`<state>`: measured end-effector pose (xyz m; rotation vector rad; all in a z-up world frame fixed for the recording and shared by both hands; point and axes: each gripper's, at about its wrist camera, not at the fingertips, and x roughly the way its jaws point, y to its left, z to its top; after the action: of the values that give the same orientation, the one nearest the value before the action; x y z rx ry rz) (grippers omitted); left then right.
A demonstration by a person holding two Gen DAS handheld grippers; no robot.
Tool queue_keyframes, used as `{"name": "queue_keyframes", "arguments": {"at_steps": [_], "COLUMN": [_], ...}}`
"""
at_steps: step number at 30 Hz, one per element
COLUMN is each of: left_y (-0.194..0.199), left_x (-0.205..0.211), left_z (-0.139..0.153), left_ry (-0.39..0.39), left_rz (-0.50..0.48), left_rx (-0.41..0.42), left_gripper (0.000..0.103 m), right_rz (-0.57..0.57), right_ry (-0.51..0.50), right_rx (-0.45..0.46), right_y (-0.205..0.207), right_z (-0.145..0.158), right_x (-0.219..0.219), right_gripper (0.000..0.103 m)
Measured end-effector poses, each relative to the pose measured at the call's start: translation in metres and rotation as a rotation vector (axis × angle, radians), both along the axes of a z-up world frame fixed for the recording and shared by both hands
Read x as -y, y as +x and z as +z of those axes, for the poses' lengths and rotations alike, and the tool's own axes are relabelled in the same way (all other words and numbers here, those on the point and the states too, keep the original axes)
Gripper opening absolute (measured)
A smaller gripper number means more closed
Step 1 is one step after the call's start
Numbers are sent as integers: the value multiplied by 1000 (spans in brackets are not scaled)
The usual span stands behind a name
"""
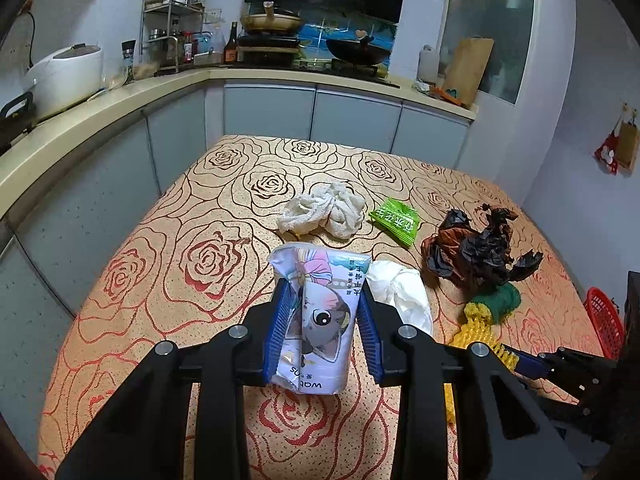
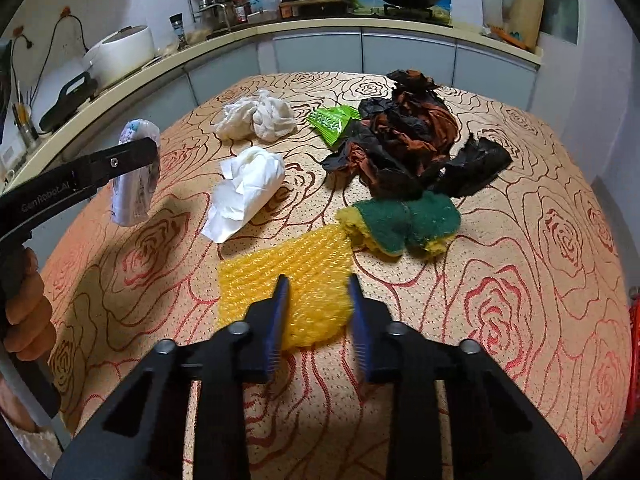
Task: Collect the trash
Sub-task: 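Grasp the printed cartoon snack wrapper with the left tool and lift it, then lift the wrapper with the left tool while the right tool grasps the yellow foam net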
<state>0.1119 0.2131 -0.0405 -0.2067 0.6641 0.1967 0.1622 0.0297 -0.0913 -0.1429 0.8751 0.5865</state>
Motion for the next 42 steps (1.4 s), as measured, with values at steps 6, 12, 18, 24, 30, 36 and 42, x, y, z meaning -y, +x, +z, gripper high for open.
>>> {"name": "queue_keyframes", "arguments": {"at_steps": [6,12,18,24,30,36,42], "left_y": [-1,-5,-7,-5,-2,3,10], "left_x": [3,10,20,34,52,73,97], "left_z": [1,5,10,19,26,31,39], "left_ry": [3,16,34,57,84,92,92], "left_rz": [-4,-7,-22,-48,-82,-124,-178], "left_rx": [-1,7,16,32,47,56,74], "left_gripper": [32,32,32,32,32,32,32], "right_rz": [-23,-58,-107,-161,-192,-247,-307], "right_ry": [35,61,79,99,107,125,137], "right_rx": [-6,10,37,73,120,165,209], "right_y": [-1,-3,-2,-4,-11,-6,-3], "right_z": [4,12,21,34,46,60,75], "right_x": [13,31,54,84,103,129,157], "right_gripper": [16,14,14,13,13,13,13]}}
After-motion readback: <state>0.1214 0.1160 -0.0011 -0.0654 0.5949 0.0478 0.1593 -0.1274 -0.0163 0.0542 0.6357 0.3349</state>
